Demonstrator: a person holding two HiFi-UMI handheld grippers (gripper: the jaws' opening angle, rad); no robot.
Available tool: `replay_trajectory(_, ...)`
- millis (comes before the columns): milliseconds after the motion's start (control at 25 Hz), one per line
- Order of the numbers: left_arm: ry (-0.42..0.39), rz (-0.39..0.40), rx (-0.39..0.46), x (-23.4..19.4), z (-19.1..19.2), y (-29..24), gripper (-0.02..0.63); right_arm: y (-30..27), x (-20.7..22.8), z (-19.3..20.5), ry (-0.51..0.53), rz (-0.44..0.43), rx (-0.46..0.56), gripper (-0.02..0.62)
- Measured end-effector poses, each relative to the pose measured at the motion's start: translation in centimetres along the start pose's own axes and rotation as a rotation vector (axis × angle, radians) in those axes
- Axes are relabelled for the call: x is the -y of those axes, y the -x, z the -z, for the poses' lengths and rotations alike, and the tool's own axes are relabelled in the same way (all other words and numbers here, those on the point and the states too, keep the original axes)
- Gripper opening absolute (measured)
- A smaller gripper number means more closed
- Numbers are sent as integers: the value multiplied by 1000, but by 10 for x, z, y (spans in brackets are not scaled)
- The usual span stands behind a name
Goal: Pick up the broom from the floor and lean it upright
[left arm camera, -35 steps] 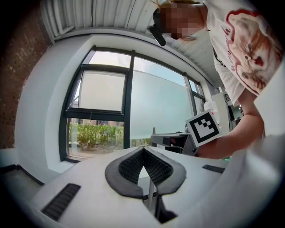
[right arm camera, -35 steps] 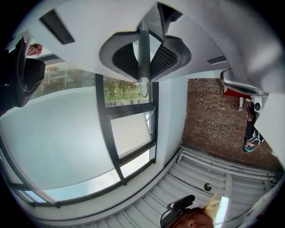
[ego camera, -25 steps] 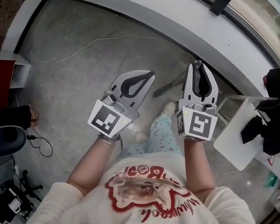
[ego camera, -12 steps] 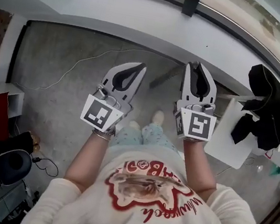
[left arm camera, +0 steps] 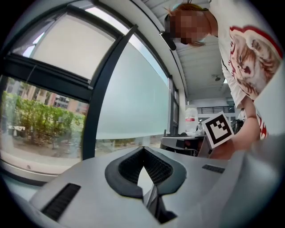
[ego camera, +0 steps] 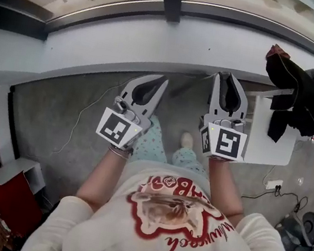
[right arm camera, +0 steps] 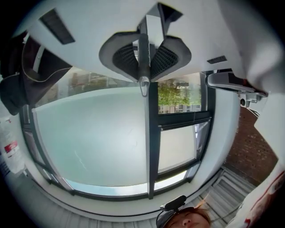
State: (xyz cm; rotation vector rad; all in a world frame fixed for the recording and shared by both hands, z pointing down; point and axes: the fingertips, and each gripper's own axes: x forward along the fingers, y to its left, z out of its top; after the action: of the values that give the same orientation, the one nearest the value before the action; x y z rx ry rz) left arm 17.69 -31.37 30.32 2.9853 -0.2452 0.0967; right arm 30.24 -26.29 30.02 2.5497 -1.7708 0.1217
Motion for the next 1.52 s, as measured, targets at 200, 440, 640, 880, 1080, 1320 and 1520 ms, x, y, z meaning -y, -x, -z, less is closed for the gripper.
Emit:
replay_trajectory(200,9,236,-46,-39,-5,-49,17,-29,27,14,-4,260,-30,98)
replay_trajectory(440,-30,337,-94,-81,11,-76,17,-74,45,49,-11,381,-68,100)
replay_trajectory(640,1,360,-94,-90,20,-87,17,-86,72,71,-67,464,-91,98)
replay_trajectory(880,36,338,-110,-107,29,-87,17,-111,100,77,-107,540,-89,98)
replay_trajectory(1080,58,303,-91,-113,27,-87,17,-120,103,79,-21,492,-126,100)
replay_trajectory(1320,31,283,-114,-122,32,-86,17,-119,96,80,90,394,-165,175)
replay_trajectory(1520,31,298,-105,-111,34,-90,17,-112,110,79,109,397,-175,218)
